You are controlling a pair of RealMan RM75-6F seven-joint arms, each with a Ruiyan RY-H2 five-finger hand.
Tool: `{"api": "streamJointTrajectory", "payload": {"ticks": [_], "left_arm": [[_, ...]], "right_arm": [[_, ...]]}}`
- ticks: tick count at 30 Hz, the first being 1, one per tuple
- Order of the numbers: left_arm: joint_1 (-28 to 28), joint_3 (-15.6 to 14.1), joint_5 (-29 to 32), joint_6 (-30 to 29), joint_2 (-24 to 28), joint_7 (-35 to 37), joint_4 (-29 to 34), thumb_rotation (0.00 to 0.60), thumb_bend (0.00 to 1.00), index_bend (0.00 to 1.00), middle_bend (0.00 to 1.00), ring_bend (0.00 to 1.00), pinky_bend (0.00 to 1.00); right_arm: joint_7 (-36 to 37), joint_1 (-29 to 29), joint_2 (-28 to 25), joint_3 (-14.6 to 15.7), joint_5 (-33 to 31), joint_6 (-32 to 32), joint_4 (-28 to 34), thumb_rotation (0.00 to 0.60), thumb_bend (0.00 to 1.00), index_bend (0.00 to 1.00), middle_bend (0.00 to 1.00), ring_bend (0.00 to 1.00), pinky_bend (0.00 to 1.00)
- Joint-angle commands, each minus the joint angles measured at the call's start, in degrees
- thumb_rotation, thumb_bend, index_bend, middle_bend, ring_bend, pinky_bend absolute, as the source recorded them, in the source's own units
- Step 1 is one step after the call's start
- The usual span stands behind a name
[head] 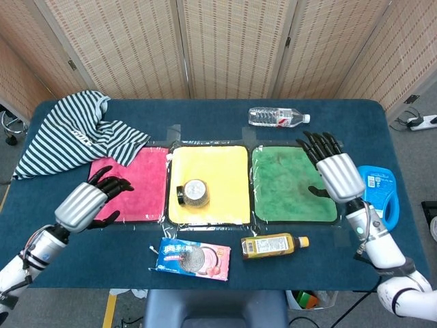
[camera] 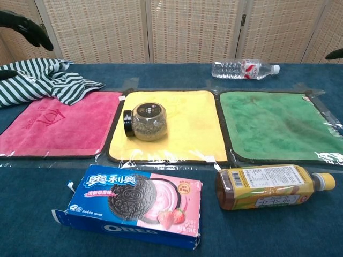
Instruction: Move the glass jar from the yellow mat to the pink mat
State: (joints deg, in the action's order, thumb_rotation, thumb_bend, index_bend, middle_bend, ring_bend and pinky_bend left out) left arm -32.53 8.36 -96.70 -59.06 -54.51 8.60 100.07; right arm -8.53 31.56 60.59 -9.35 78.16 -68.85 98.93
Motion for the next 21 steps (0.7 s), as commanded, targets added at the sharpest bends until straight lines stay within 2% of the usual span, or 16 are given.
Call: {"api": "streamJointTrajectory", "payload": {"ticks": [1,3,8,12,17,21], "left_arm": [[-4.85,0.90,-1.42,3.87,-2.79,1.12,-1.75,0.599,0.35,0.26,0.25,0.26,0.10],[-6.80,1.08,-1.58,5.35,-4.34,1.02,-2.70,0.567,0.32,0.26,0.26,0.27,0.10],[-11.96,1.27,-0.74,10.08,-8.74,0.98,-5.78,0.413,0.29,0.27,0.28,0.28,0.16],[-15.42,1.61,1.45,13.82,-11.63,1.79,-8.05,0.363,0.28,0.28,0.28,0.28,0.21],[-19.01,1.88,3.89,17.10,-15.29,2.22,-11.21,0.288,0.28,0.28,0.28,0.28,0.20],[-21.50,1.95,5.99,19.54,-18.13,1.51,-13.93,0.269,0.28,0.28,0.28,0.26,0.16]], "right_arm": [[1.01,-1.82,-1.27,1.15,1.82,-1.76,1.32,0.600,0.09,0.00,0.00,0.01,0.00],[1.09,-2.49,-1.61,1.52,2.54,-2.35,1.72,0.600,0.09,0.00,0.00,0.01,0.00],[1.13,-3.71,-1.96,2.14,4.11,-3.35,2.42,0.600,0.09,0.00,0.00,0.01,0.00],[0.86,-4.22,-2.12,2.32,4.63,-3.46,2.75,0.600,0.09,0.00,0.00,0.01,0.00],[0.57,-4.73,-2.26,2.30,4.70,-3.40,3.07,0.600,0.09,0.00,0.00,0.01,0.00],[0.69,-5.09,-2.25,2.29,4.87,-3.35,2.98,0.600,0.09,0.00,0.00,0.02,0.00]]}}
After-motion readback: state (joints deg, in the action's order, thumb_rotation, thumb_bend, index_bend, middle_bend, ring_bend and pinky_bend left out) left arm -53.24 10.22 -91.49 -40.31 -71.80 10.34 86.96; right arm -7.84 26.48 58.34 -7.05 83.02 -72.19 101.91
